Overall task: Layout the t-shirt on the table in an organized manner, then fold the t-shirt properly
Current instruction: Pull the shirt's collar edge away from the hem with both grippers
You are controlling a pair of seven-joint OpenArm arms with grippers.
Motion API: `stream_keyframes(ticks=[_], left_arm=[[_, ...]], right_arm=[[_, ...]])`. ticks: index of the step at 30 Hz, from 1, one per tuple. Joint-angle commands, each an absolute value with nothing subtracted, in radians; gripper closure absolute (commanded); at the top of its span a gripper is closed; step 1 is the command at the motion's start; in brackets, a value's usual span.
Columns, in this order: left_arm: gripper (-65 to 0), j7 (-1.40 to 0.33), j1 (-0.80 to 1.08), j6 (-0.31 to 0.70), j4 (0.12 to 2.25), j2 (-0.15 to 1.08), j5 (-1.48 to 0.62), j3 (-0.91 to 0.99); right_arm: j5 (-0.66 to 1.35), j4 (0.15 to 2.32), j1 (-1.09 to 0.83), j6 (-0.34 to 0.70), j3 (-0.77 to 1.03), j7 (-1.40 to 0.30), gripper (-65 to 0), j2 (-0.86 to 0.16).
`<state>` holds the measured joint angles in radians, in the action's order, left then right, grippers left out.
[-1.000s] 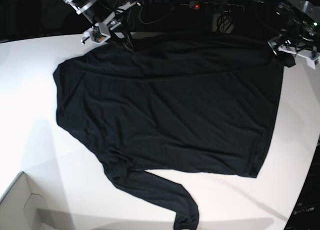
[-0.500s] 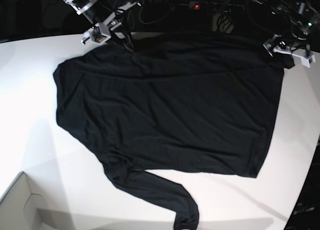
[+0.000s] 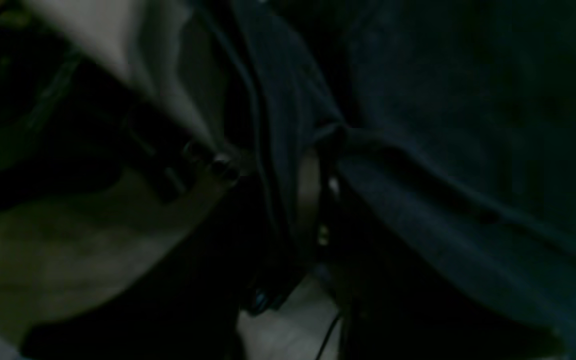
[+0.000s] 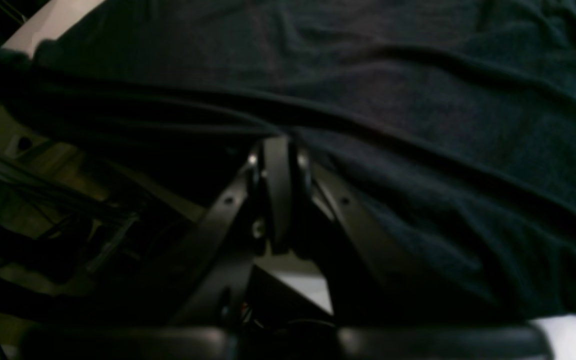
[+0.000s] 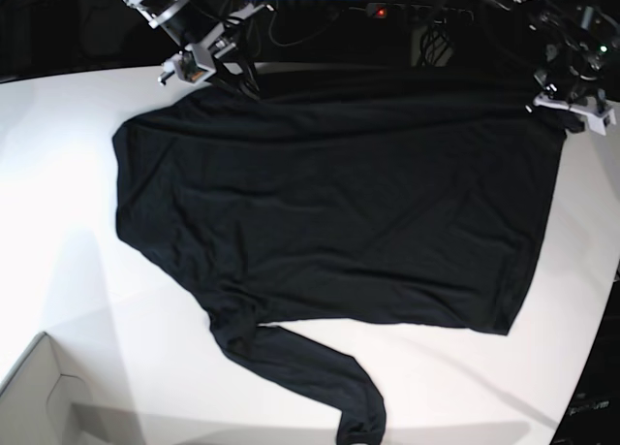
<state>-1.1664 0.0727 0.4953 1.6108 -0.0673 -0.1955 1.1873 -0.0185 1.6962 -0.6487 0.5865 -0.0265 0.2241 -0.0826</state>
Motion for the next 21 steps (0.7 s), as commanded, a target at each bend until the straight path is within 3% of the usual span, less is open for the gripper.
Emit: stream_keyframes(ticks=[1,21], left_arm=[[-0.6,-1.179,0.076,0.498,1.624,-0.062,-0.186,1.185],[-0.1,-1.184,0.105,0.498,1.827,-0.028,-0.186,1.187]], right_arm=[[0.001,1.725,-0.654,0.595,-0.025,0.254,0.0,-0.085],[0.001,1.782,-0.668,0.595,-0.021,0.252,0.0,-0.085]])
